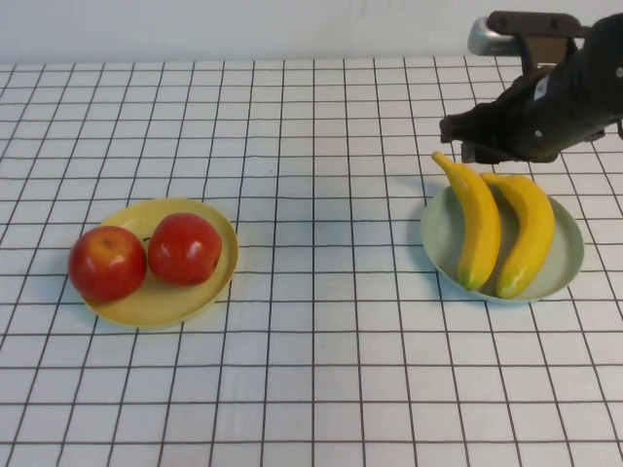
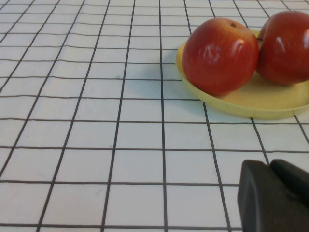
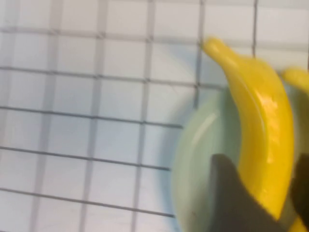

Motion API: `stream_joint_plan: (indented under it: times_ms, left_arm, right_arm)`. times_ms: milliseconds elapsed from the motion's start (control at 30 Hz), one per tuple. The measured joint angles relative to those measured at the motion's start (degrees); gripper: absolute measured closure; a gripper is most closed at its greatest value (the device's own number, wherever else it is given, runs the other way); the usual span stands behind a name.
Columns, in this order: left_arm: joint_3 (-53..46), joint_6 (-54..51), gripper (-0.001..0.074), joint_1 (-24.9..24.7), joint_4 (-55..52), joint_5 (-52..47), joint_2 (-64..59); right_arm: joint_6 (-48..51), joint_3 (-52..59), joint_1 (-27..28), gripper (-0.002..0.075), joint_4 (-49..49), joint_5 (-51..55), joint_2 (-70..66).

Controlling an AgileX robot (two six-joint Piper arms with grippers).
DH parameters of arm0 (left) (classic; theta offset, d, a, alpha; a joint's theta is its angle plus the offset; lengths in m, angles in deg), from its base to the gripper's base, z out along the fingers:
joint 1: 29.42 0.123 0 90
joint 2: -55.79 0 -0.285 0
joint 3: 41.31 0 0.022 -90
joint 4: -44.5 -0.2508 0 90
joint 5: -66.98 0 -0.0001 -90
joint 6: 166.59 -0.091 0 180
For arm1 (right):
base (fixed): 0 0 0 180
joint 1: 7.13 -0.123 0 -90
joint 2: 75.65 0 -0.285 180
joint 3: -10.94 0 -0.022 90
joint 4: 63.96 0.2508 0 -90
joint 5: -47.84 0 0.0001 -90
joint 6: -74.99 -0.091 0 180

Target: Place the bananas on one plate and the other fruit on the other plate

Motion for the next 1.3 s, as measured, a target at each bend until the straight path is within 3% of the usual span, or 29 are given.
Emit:
stream_joint_plan:
  times_ms: [133, 267, 500, 700, 800, 1033, 1300]
  left_arm:
    - [0.0, 0.0, 0.0733, 0.0, 0.0, 0.0, 0.0]
    - [0.0, 0.0, 0.0733, 0.0, 0.0, 0.0, 0.0]
    - [0.0, 0.0, 0.0733, 0.0, 0.0, 0.0, 0.0]
    - [0.0, 0.0, 0.0733, 0.0, 0.0, 0.0, 0.0]
    - [0.0, 0.0, 0.0733, 0.0, 0.0, 0.0, 0.0]
    - [0.0, 0.0, 0.0733, 0.0, 0.0, 0.0, 0.0]
    - [0.0, 0.0, 0.0733, 0.0, 0.0, 0.0, 0.0]
  right_arm:
    - [-0.6, 13.5, -1.8, 0.0649, 0.8, -12.8, 11.1]
    - [0.0, 28.5, -3.6, 0.0724, 1.2, -20.7, 23.6]
    - [1.5, 41.8, -3.9, 0.0739, 0.0, -21.6, 43.6]
    - [1.6, 45.6, -3.9, 0.074, -2.9, -5.7, 56.9]
    - [1.7, 46.7, -3.9, 0.074, -5.8, -2.7, 61.6]
    - [1.7, 48.2, -3.9, 0.074, -21.9, -3.6, 66.6]
    - [1.6, 49.3, -3.9, 0.0741, -24.8, -2.9, 68.3]
